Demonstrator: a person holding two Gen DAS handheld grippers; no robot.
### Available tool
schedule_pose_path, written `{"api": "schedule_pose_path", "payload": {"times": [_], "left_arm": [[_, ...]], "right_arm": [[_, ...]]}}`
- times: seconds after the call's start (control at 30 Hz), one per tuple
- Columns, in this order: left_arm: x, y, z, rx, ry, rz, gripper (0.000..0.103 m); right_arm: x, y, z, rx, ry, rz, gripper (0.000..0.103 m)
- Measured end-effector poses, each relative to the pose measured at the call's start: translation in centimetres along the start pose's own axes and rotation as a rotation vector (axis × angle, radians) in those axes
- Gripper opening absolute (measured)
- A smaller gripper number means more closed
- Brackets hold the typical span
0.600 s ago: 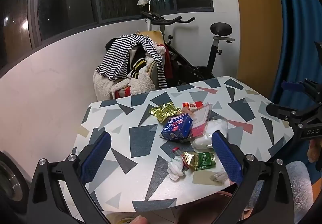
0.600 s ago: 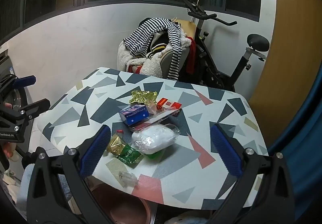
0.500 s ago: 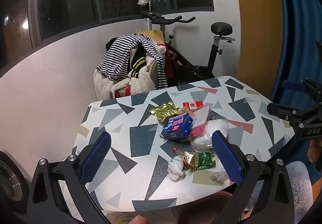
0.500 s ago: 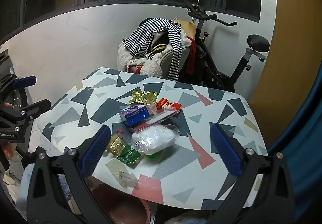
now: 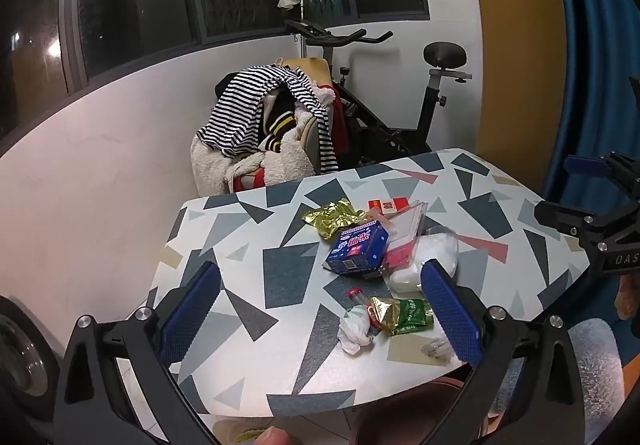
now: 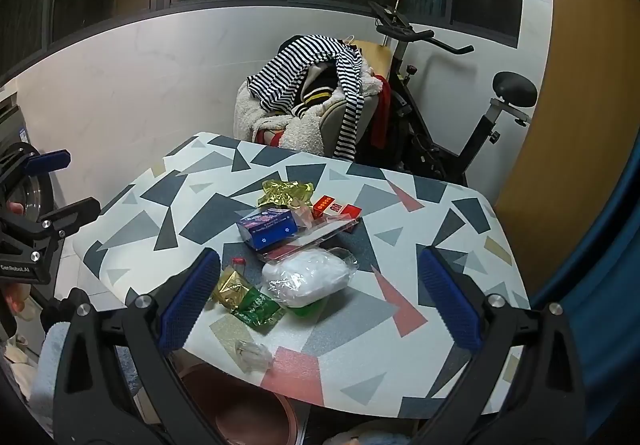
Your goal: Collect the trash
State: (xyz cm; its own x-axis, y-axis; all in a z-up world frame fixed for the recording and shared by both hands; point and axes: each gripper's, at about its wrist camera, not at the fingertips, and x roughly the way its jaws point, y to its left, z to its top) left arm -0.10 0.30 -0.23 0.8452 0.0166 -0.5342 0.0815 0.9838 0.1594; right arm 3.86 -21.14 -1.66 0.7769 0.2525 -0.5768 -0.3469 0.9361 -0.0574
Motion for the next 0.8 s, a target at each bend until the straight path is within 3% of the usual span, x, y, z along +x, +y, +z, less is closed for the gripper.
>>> {"api": "schedule_pose_path", "payload": {"times": [0.8], "left_arm": [[-0.1, 0.54, -0.35, -0.004, -0.002, 0.004, 0.098]], "right_arm": [[-0.22, 0.2, -0.85, -0.01, -0.005, -0.007, 0.097]]}}
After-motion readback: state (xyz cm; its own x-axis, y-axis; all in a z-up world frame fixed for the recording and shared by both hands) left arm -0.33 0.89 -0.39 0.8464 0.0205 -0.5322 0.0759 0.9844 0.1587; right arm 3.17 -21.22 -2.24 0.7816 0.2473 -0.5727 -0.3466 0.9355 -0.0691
